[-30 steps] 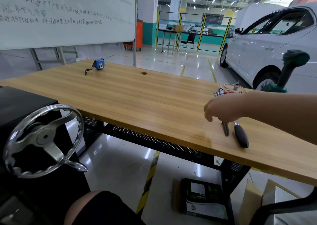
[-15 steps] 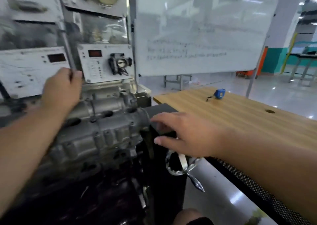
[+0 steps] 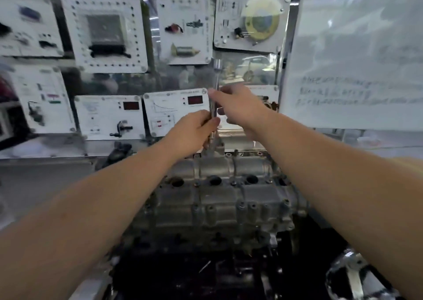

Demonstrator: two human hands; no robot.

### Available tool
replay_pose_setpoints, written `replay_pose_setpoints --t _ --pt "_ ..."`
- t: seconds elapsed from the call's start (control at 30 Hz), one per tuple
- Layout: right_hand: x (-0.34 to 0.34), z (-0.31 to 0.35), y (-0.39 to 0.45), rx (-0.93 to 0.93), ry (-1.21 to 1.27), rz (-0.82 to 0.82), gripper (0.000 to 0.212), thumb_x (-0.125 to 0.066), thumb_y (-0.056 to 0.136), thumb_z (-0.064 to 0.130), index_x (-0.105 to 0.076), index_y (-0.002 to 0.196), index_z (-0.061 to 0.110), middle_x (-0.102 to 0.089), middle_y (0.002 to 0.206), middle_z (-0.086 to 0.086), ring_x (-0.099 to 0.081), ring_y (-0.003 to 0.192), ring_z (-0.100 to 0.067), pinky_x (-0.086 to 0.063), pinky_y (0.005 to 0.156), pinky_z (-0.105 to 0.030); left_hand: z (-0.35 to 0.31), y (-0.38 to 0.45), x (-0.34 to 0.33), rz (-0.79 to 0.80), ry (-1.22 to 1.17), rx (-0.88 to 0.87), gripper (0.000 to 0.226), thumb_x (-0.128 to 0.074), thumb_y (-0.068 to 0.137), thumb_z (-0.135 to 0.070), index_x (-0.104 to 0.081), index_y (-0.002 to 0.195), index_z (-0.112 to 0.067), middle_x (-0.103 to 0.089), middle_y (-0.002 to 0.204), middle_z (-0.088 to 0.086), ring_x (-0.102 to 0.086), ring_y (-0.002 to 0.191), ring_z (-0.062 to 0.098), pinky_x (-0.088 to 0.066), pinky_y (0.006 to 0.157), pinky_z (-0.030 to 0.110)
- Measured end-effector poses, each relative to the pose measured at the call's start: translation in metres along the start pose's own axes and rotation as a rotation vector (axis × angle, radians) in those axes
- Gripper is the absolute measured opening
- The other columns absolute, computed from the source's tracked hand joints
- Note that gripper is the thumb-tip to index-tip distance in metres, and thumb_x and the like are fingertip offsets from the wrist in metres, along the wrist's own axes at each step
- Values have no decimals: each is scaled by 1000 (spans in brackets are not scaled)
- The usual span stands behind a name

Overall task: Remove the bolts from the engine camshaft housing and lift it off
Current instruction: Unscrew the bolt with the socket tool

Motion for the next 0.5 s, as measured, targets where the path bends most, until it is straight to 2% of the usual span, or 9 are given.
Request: replay_pose_setpoints --t 0.1,0.17,0.2,0.33,0.5 --pt "-27 8 14 62 146 39 22 -55 101 32 -65 104 12 -76 86 -2 -72 85 -25 -59 73 -43 7 -4 11 28 24 -17 26 -48 106 -39 -62 89 -25 -70 75 0 -68 67 16 -53 66 36" --pt "-41 10 20 61 248 44 20 -54 102 32 -63 102 14 -76 78 2 -72 73 -14 -59 59 -32 13 -5 18 20 16 -12 28 -50 105 -38 -64 97 -15 -71 86 10 -69 75 25 -56 77 48" --pt "-46 10 23 58 279 48 19 -53 102 33 -62 101 16 -77 77 4 -71 71 -10 -56 56 -27 17 -4 22 4 25 -14 30 -51 105 -39 -65 98 -13 -71 86 10 -69 76 25 -56 79 50" --pt "-66 -2 32 27 352 92 18 -50 103 36 -61 100 21 -76 75 5 -71 73 -9 -53 62 -28 36 0 26 -11 78 -4 31 -55 103 -41 -68 95 -13 -70 83 6 -67 81 23 -54 81 47" --pt "-76 -26 36 15 419 119 18 -51 103 37 -62 103 23 -77 81 1 -74 81 -15 -57 68 -30 51 2 7 7 76 5 38 -57 101 -39 -70 92 -4 -70 81 16 -68 78 31 -52 76 50"
Point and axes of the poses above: each hand's wrist, its own y-axis towards the middle knuckle, its own x-axis out of the back of the hand, z = x × y, the point moved 8 cm from there along y, towards the middle knuckle
